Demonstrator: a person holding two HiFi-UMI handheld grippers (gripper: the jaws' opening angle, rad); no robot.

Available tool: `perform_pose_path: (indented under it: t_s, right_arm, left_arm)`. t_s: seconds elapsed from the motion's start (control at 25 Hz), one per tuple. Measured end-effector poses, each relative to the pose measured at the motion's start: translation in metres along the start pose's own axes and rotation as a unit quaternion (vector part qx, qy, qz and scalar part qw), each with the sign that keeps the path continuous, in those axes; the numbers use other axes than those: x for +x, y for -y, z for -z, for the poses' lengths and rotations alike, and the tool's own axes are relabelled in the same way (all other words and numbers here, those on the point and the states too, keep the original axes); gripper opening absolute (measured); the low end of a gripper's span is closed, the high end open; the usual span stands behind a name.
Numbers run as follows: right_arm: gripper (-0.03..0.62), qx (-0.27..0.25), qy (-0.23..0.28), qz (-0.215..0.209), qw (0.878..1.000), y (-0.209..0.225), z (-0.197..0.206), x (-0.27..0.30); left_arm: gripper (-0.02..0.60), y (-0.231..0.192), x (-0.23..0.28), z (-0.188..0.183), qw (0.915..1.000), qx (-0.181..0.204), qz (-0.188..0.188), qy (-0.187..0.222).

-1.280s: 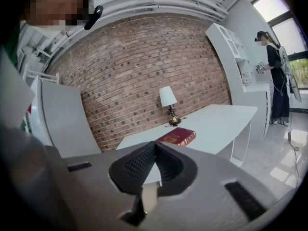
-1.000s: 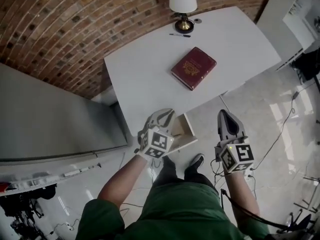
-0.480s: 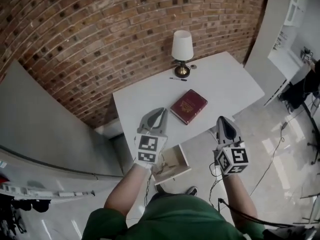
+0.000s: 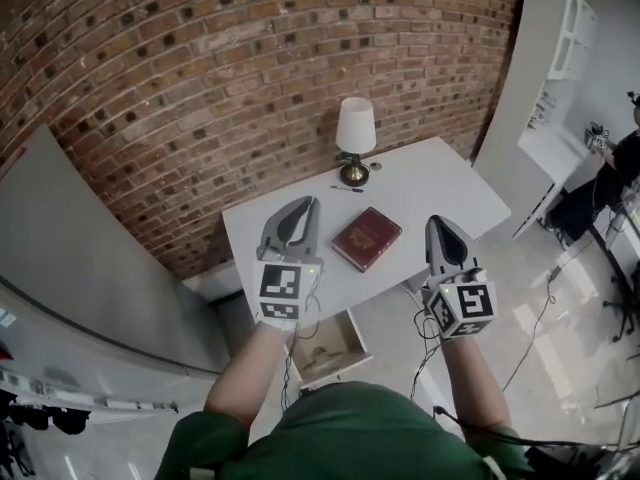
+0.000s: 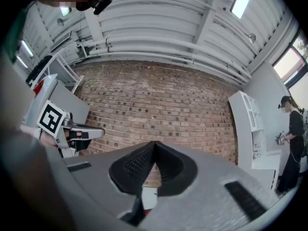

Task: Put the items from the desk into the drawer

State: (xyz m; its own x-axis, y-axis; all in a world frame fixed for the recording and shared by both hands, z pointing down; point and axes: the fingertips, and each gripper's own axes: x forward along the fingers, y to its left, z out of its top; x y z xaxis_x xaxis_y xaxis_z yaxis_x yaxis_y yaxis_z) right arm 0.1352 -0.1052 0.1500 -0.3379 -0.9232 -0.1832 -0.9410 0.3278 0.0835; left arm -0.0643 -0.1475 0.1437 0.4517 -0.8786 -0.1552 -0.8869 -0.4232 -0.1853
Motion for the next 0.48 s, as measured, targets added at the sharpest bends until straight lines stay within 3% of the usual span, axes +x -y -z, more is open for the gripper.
perform_pose_path:
  t_s: [0.24,0.48]
  right_arm:
    - [0.002,0.01,0.036,0.003,0.999,-0.001,-0.027,0.006]
    - [0.002,0.021,0.048,0.002,0.999,-0.005,-0.028,0.007]
  left_arm:
    - [0.021,0.0,-0.007,-0.02,0.9994,0.007,-0.001,0.032]
    - [0.021,-0.009,-0.015,-0.027,0.9961,0.038,-0.026,0.075]
